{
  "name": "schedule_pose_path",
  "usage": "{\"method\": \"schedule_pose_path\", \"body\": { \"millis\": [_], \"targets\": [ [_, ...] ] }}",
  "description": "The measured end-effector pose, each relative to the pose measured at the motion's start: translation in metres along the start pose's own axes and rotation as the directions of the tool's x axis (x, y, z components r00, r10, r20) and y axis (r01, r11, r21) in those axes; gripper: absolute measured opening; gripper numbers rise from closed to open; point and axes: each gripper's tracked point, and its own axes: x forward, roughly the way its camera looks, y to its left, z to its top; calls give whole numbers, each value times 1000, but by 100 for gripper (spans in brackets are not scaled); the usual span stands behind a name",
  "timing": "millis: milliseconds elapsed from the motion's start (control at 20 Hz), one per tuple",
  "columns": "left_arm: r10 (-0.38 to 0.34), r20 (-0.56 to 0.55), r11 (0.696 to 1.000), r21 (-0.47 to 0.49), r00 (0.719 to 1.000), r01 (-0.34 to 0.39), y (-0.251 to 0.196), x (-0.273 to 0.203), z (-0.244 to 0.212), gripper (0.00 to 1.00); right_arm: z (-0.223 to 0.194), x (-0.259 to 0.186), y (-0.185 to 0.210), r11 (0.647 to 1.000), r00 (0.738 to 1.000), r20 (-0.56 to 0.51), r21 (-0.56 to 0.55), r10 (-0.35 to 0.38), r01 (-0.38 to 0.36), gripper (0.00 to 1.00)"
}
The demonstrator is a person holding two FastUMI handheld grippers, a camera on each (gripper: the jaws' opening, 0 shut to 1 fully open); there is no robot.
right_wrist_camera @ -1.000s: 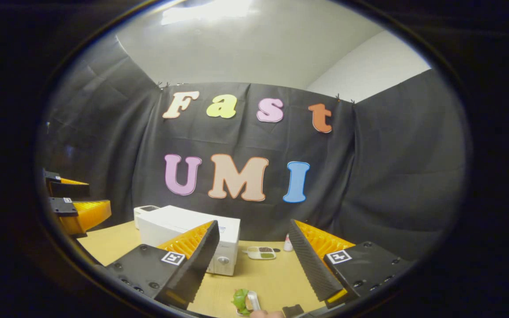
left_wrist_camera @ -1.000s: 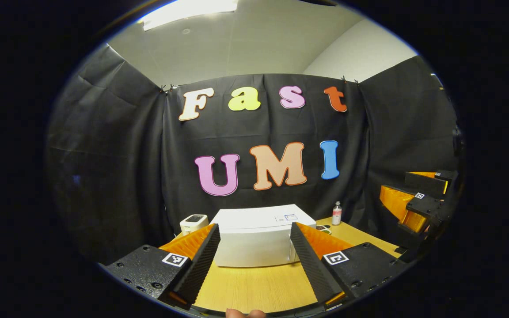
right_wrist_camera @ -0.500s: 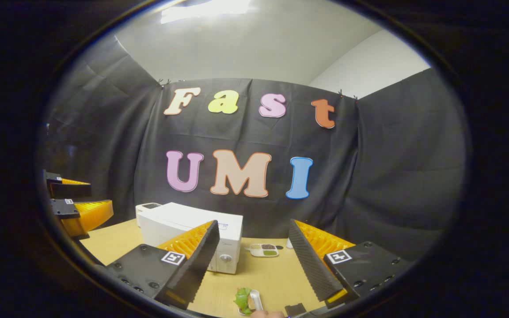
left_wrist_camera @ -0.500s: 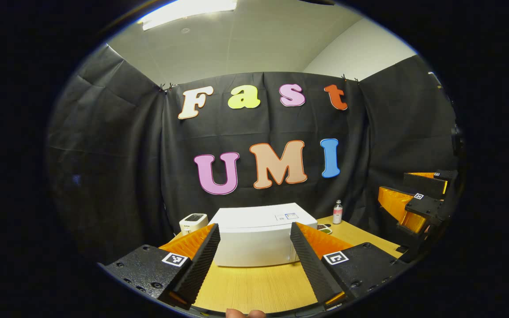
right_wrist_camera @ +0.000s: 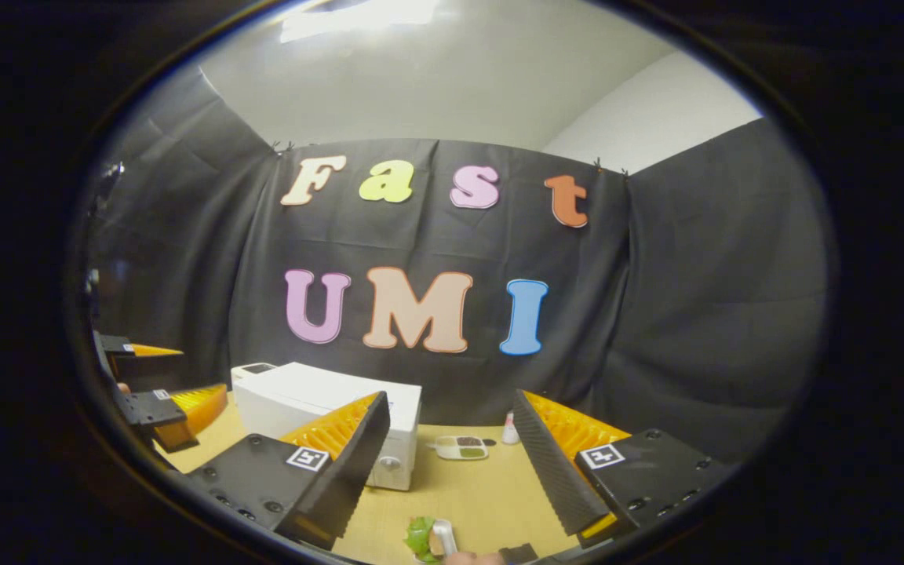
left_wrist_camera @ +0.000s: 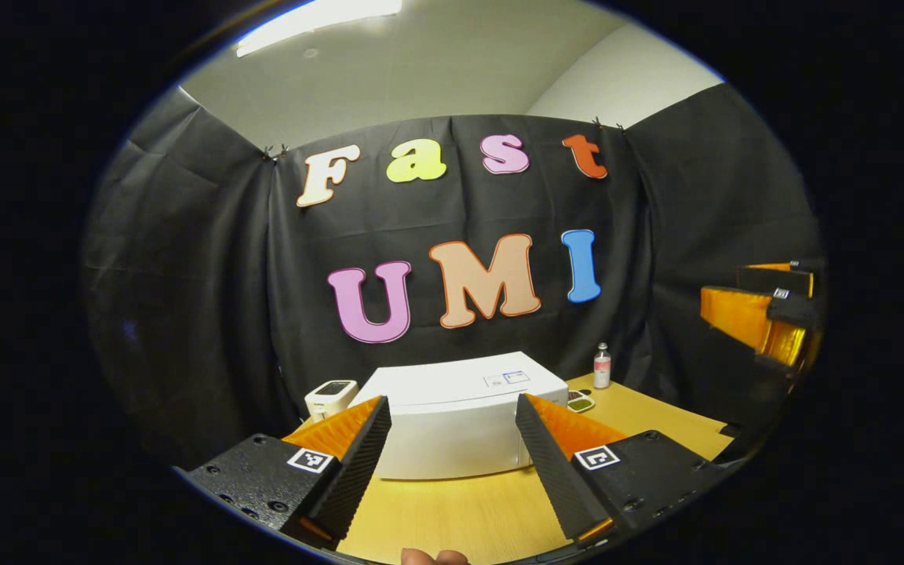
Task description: Open the microwave oven with the left hand, put the food in, and close the microwave oven.
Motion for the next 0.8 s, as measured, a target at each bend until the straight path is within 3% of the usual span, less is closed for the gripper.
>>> {"method": "schedule_pose_path", "body": {
  "millis": [350, 800],
  "targets": [
    [-89, -67, 996, 17, 994, 90, -44, 69, -62, 98, 1, 10, -35, 997, 999, 12, -57, -52, 52, 96],
    [-109, -172, 994, -17, 979, 108, -85, 141, -146, 98, -13, 7, -87, 984, 989, -22, -107, -147, 144, 96]
  ]
}}
